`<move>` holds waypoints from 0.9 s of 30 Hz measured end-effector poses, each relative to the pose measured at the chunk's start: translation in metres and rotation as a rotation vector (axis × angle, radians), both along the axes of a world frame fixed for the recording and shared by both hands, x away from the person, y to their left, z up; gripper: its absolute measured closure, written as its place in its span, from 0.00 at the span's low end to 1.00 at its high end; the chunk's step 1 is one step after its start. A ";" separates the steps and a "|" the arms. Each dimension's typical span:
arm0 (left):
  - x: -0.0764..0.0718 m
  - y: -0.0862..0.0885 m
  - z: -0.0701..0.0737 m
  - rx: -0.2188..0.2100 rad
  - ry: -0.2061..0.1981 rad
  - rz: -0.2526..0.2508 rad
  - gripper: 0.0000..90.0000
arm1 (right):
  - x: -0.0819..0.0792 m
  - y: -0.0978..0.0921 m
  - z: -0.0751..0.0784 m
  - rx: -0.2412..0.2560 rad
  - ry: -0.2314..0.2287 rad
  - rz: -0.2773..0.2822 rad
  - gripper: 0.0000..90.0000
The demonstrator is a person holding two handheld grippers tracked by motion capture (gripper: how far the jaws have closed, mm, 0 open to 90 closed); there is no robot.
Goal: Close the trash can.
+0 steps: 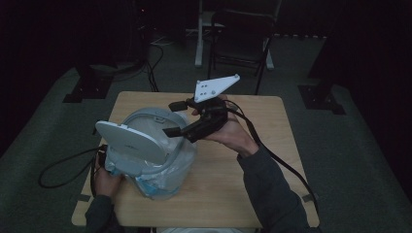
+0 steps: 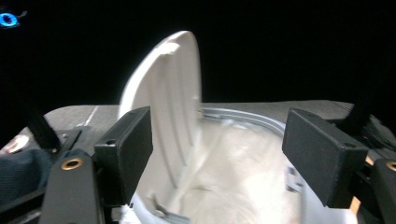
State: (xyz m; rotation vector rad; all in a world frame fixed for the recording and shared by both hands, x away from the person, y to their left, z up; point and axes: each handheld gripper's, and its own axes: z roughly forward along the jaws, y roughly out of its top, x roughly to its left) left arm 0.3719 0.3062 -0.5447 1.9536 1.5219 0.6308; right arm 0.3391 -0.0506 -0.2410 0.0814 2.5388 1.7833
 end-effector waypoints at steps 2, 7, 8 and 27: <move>0.000 0.000 0.000 0.000 0.000 0.000 0.08 | -0.004 0.003 0.001 -0.002 -0.002 0.014 0.26; 0.000 0.000 0.000 -0.001 -0.001 0.001 0.08 | -0.011 0.012 0.002 0.012 0.014 0.069 0.26; 0.000 0.000 0.000 0.000 -0.001 0.001 0.08 | -0.011 0.013 0.001 0.016 0.023 0.073 0.26; 0.000 0.000 0.000 0.000 0.000 0.000 0.08 | 0.010 0.019 -0.012 -0.064 -0.064 -0.159 0.30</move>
